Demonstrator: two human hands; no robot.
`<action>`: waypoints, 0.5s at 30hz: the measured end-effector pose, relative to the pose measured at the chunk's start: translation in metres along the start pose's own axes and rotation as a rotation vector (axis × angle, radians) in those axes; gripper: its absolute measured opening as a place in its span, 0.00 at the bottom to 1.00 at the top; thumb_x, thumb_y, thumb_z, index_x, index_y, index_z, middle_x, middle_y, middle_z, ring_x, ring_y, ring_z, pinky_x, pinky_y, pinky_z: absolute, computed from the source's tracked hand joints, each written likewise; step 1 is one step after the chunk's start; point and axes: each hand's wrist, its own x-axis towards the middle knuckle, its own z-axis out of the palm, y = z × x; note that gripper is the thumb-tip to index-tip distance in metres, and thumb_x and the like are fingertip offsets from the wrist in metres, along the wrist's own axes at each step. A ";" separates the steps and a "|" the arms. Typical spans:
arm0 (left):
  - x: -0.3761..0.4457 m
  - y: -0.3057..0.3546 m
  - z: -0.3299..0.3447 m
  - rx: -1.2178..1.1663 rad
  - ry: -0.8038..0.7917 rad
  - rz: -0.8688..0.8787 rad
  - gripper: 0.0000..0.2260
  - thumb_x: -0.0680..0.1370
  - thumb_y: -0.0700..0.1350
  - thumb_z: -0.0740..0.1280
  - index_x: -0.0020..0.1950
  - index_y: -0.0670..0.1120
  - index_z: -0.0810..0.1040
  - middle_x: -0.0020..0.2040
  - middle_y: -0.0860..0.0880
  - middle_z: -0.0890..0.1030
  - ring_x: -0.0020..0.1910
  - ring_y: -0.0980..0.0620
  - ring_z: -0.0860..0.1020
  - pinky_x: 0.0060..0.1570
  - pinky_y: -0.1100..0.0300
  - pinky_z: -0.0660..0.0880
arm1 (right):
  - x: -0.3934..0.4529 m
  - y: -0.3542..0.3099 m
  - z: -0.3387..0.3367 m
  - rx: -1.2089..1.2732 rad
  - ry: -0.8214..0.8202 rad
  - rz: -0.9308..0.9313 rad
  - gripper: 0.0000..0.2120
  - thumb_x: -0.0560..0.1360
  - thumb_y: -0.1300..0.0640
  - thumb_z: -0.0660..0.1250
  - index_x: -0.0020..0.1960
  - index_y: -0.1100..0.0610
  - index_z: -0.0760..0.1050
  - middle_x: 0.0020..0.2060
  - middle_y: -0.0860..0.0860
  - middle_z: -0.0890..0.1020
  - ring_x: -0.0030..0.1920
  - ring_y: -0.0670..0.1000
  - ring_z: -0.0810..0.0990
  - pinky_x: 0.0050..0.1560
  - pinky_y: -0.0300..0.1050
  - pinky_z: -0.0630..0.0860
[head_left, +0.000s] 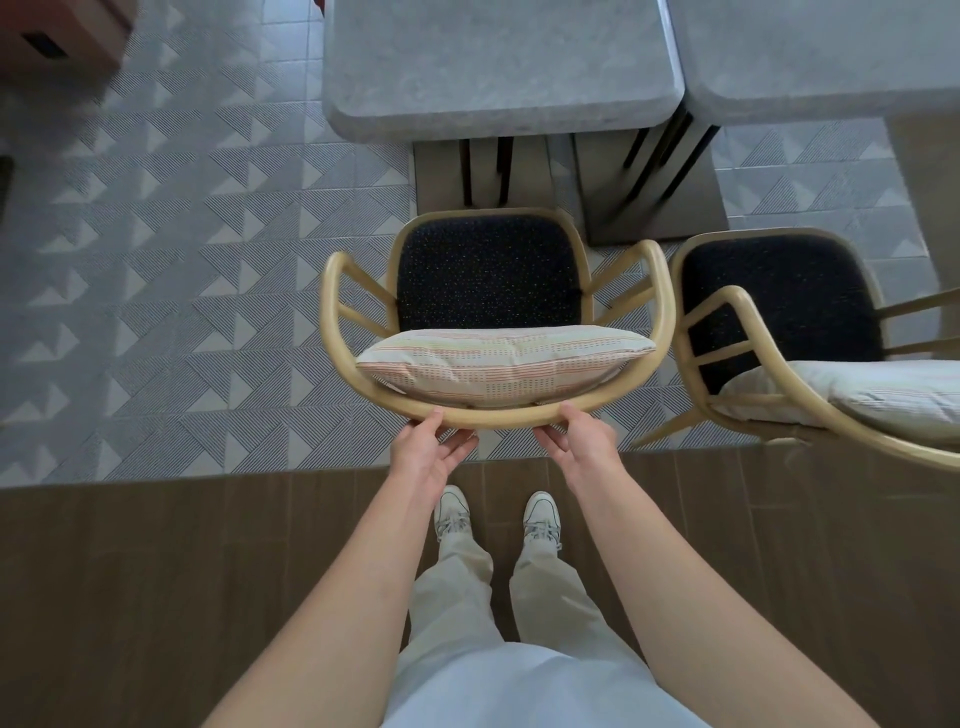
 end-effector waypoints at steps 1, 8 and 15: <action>-0.001 -0.003 -0.002 0.002 0.004 -0.001 0.14 0.84 0.39 0.62 0.69 0.38 0.72 0.62 0.38 0.79 0.50 0.39 0.83 0.42 0.46 0.81 | -0.001 0.003 -0.003 -0.002 -0.001 0.001 0.15 0.81 0.64 0.65 0.66 0.62 0.72 0.57 0.59 0.81 0.49 0.55 0.84 0.48 0.50 0.84; -0.014 -0.021 -0.022 -0.002 0.017 -0.039 0.15 0.84 0.38 0.62 0.71 0.40 0.70 0.64 0.38 0.79 0.50 0.40 0.83 0.41 0.46 0.82 | -0.011 0.024 -0.024 -0.011 0.015 0.029 0.10 0.81 0.64 0.65 0.62 0.62 0.73 0.57 0.58 0.81 0.50 0.56 0.84 0.50 0.51 0.83; -0.025 -0.038 -0.037 -0.020 0.036 -0.070 0.16 0.84 0.38 0.63 0.71 0.39 0.71 0.62 0.38 0.80 0.49 0.40 0.84 0.38 0.47 0.83 | -0.018 0.039 -0.040 -0.004 0.018 0.040 0.10 0.81 0.65 0.64 0.62 0.61 0.72 0.55 0.59 0.82 0.52 0.56 0.83 0.56 0.55 0.81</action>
